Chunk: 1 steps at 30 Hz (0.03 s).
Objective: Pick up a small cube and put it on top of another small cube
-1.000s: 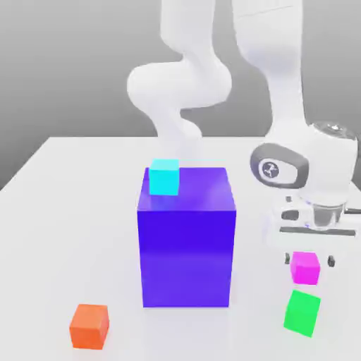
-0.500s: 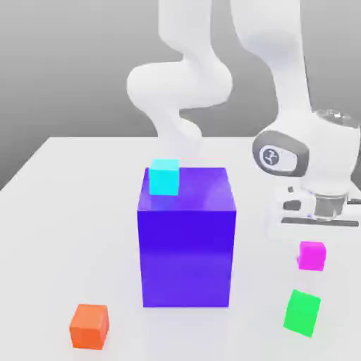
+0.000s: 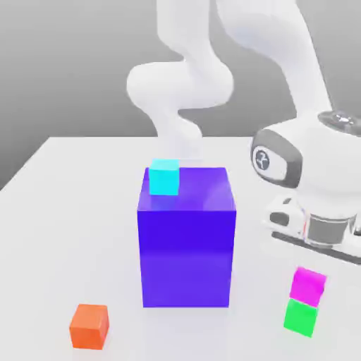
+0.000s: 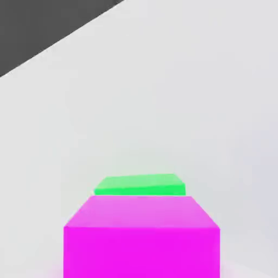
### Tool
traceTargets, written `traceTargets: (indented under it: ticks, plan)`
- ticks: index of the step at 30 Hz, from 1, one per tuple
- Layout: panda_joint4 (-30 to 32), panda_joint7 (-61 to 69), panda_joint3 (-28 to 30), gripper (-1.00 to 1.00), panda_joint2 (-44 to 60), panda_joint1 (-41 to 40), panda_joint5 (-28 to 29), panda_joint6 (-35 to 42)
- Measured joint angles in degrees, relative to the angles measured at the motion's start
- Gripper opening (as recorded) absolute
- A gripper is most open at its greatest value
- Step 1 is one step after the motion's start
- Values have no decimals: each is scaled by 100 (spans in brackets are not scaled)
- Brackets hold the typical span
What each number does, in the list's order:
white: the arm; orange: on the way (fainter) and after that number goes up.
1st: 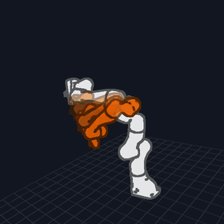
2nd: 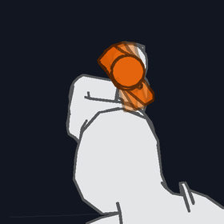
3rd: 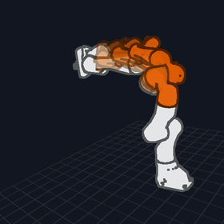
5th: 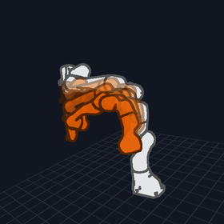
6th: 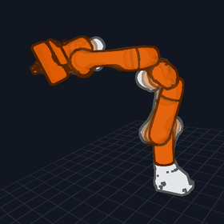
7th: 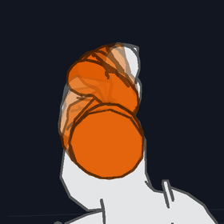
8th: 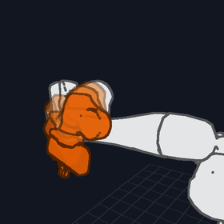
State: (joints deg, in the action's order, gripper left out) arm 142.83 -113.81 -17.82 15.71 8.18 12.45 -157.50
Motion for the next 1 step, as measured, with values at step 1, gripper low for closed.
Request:
traceTargets:
  ticks: [1]
  plan:
    - [0, 0, 0, 100, 0, 0, 0, 0]
